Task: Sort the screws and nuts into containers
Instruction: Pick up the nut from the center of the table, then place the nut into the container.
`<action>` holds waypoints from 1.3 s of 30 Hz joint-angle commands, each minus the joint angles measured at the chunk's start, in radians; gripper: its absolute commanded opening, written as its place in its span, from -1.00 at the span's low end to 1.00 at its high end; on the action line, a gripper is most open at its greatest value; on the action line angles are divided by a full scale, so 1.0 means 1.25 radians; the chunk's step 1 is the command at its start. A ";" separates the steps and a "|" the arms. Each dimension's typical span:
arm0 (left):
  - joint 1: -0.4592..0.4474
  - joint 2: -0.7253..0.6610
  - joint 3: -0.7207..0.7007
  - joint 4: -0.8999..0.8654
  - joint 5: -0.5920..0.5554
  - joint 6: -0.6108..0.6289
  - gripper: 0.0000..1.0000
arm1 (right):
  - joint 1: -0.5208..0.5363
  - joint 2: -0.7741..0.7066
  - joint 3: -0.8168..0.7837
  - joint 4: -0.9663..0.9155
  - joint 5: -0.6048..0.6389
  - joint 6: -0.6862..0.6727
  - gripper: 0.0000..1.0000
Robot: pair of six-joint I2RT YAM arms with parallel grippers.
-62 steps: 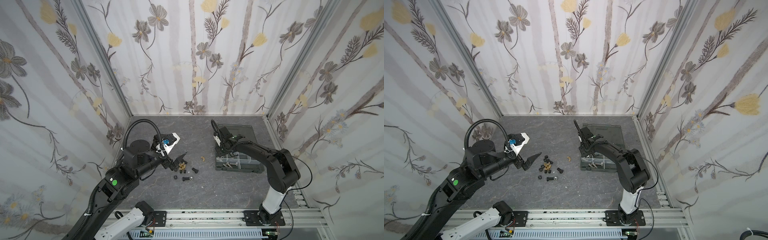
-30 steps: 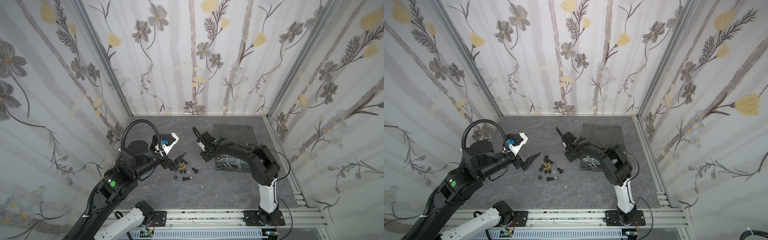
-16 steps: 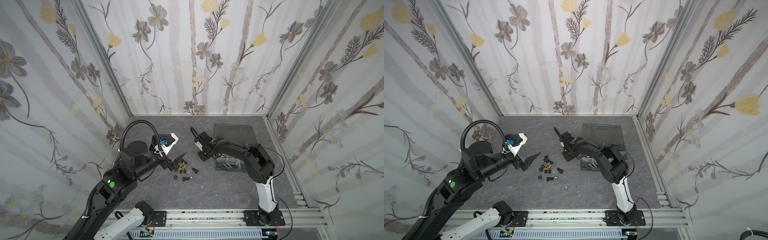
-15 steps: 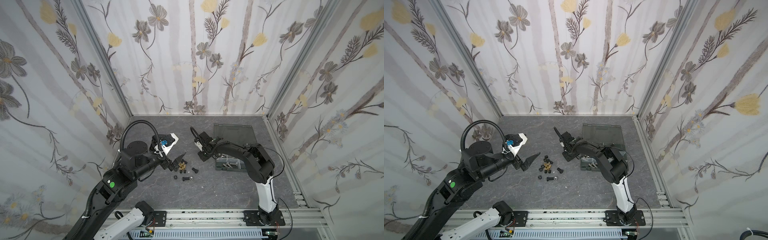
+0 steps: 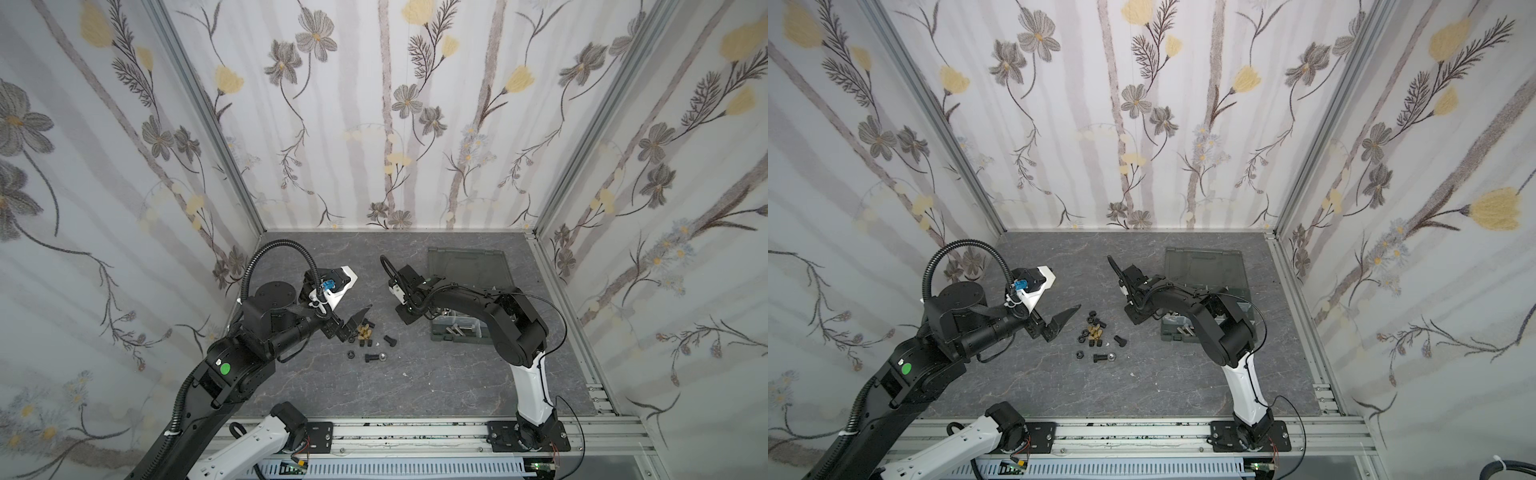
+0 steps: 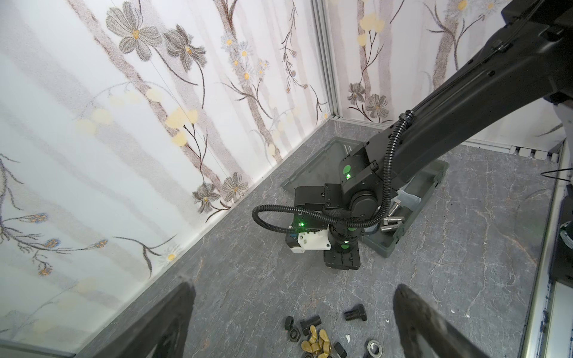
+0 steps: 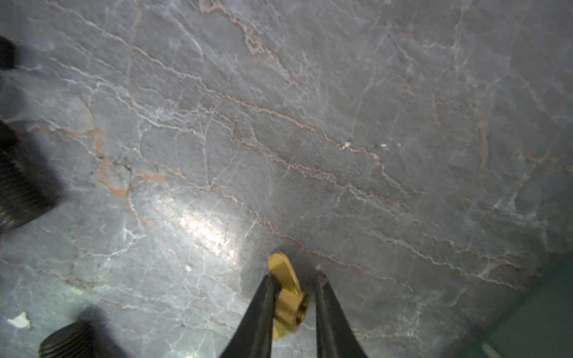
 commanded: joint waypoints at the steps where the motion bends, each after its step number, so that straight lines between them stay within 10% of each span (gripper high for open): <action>1: 0.000 0.001 0.006 0.003 -0.005 0.002 1.00 | 0.001 0.001 -0.007 -0.013 0.006 -0.002 -0.61; 39: -0.006 0.030 0.009 0.017 0.010 0.003 1.00 | -0.244 -0.374 -0.280 -0.014 0.099 0.044 -0.78</action>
